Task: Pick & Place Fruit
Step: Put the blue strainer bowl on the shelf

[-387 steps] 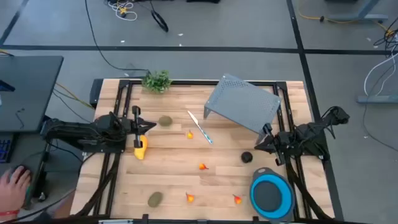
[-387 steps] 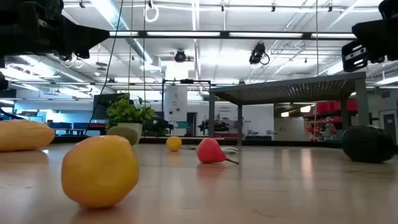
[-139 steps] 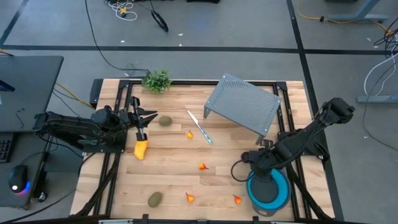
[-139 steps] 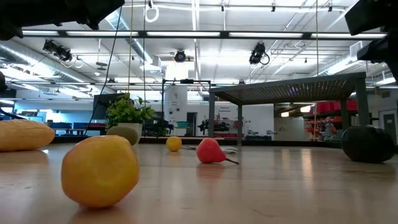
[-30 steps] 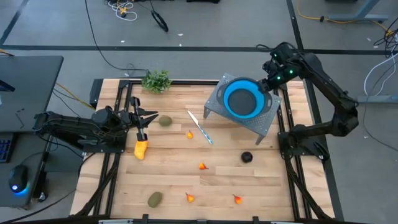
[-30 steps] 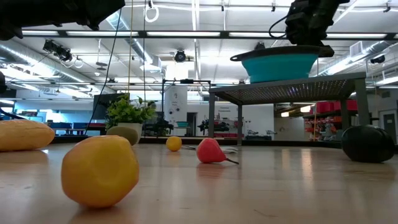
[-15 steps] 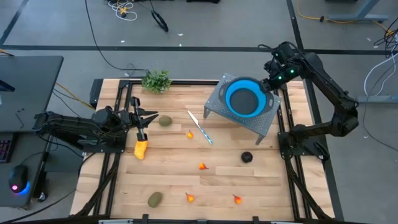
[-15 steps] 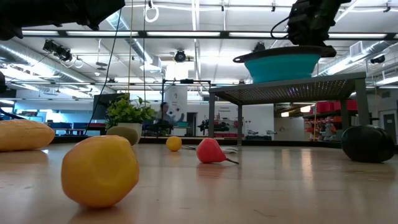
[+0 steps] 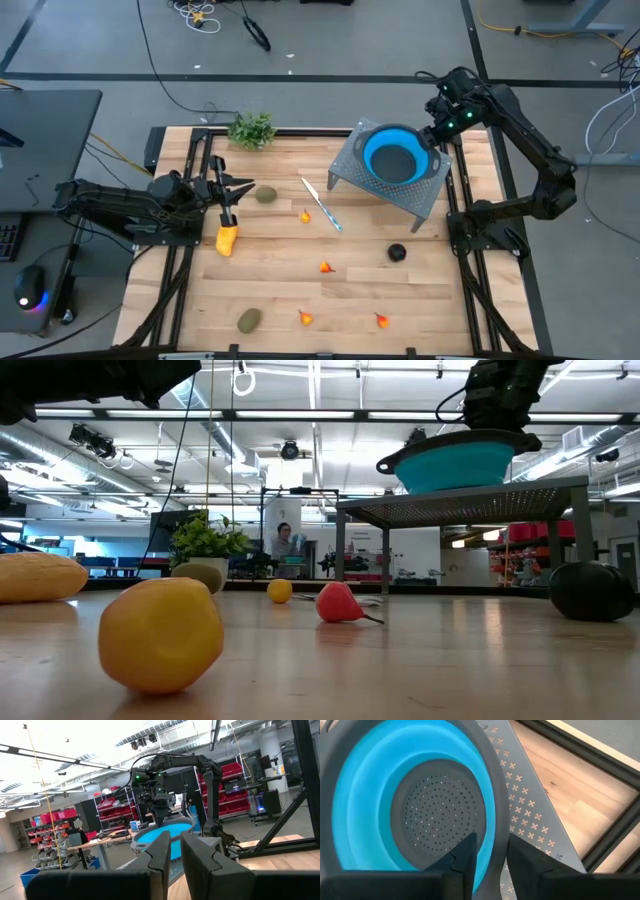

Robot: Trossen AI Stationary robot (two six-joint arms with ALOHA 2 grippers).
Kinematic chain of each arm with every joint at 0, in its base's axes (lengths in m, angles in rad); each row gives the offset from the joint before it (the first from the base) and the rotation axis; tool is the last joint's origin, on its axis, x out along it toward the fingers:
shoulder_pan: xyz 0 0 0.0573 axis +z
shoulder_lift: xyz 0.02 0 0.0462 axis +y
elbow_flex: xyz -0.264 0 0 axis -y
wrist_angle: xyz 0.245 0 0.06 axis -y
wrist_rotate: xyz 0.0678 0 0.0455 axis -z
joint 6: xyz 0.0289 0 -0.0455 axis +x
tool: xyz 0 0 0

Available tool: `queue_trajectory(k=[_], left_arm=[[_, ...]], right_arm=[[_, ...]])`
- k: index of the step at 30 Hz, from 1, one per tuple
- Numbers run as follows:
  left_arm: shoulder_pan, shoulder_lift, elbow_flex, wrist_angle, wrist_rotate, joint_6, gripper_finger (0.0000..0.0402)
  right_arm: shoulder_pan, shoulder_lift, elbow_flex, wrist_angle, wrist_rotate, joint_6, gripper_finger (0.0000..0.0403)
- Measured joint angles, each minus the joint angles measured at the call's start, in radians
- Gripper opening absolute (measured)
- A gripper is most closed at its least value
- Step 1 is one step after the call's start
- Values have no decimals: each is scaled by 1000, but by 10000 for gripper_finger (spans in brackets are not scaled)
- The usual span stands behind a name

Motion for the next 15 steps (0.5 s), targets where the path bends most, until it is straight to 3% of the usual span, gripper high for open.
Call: queue_trajectory(k=[15], left_arm=[[0, 0, 0, 0, -1, 0, 53]], right_arm=[[86, -166, 0, 151, 15, -229, 163]])
